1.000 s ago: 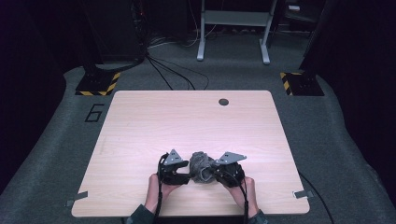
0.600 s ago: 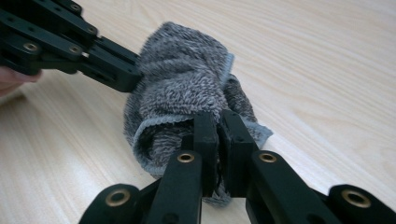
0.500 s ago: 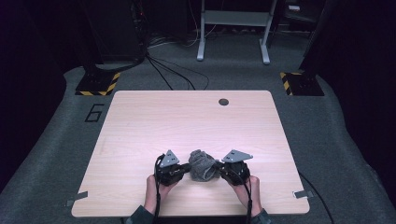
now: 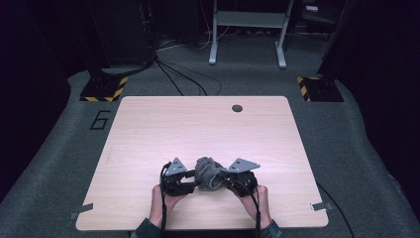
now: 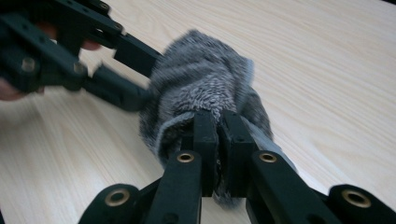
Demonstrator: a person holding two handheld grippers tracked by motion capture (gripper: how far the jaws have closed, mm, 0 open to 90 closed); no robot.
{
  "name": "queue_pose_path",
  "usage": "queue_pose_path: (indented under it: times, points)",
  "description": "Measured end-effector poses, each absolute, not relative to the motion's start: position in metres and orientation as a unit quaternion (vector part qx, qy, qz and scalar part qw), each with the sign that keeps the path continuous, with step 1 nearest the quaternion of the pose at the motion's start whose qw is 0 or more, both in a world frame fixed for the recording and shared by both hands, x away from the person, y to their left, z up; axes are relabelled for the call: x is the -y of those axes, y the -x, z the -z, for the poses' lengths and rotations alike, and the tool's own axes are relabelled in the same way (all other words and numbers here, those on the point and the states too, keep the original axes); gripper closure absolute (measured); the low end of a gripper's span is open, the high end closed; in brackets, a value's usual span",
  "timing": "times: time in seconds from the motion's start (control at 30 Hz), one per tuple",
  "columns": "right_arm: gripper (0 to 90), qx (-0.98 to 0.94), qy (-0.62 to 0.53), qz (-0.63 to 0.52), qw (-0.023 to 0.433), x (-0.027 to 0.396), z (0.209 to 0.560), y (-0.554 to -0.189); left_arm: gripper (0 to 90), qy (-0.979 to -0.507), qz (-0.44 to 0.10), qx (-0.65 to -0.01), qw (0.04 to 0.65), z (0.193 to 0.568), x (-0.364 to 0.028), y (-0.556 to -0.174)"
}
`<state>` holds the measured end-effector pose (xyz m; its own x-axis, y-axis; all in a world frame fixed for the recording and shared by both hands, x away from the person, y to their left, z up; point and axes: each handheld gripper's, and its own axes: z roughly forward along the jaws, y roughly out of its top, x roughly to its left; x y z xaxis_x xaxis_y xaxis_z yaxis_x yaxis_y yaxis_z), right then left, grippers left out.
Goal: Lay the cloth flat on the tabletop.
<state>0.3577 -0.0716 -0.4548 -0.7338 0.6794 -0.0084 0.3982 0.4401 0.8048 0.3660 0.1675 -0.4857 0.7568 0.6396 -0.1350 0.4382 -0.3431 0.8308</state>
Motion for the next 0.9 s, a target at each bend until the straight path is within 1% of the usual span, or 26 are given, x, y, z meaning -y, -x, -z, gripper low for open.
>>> queue_pose_path:
  times: [0.07,0.3,0.33,0.37,0.43,0.47,0.5,0.63,0.8,0.9]
  points:
    - [85.5,-0.833,-0.317,-0.421,0.167,0.066,0.453,-0.359,44.9,-0.817,-0.115,-0.323,0.464,0.482,-0.163,-0.362]
    - [84.3,-0.835,-0.303,-0.430,0.158,0.061,0.447,-0.361,45.4,-0.825,-0.135,-0.307,0.456,0.477,-0.155,-0.362]
    - [84.3,-0.835,-0.305,-0.429,0.158,0.061,0.446,-0.360,48.1,-0.824,-0.145,-0.307,0.453,0.476,-0.152,-0.362]
    - [84.3,-0.834,-0.304,-0.432,0.159,0.061,0.446,-0.360,52.7,-0.826,-0.146,-0.307,0.450,0.476,-0.152,-0.362]
    - [84.3,-0.832,-0.304,-0.435,0.161,0.062,0.443,-0.359,55.2,-0.827,-0.146,-0.314,0.444,0.477,-0.154,-0.364]
    - [84.2,-0.831,-0.300,-0.439,0.165,0.063,0.441,-0.359,54.2,-0.825,-0.143,-0.318,0.446,0.477,-0.156,-0.364]
    - [84.1,-0.830,-0.303,-0.440,0.163,0.064,0.440,-0.358,50.2,-0.820,-0.142,-0.323,0.450,0.477,-0.158,-0.363]
    - [84.2,-0.828,-0.300,-0.442,0.167,0.067,0.437,-0.359,42.3,-0.805,-0.147,-0.327,0.472,0.469,-0.165,-0.357]
    - [83.5,-0.828,-0.306,-0.438,0.169,0.066,0.438,-0.361,41.2,-0.803,-0.152,-0.323,0.477,0.461,-0.166,-0.357]
    - [82.4,-0.829,-0.310,-0.436,0.165,0.068,0.440,-0.361,41.2,-0.813,-0.144,-0.315,0.468,0.462,-0.161,-0.358]
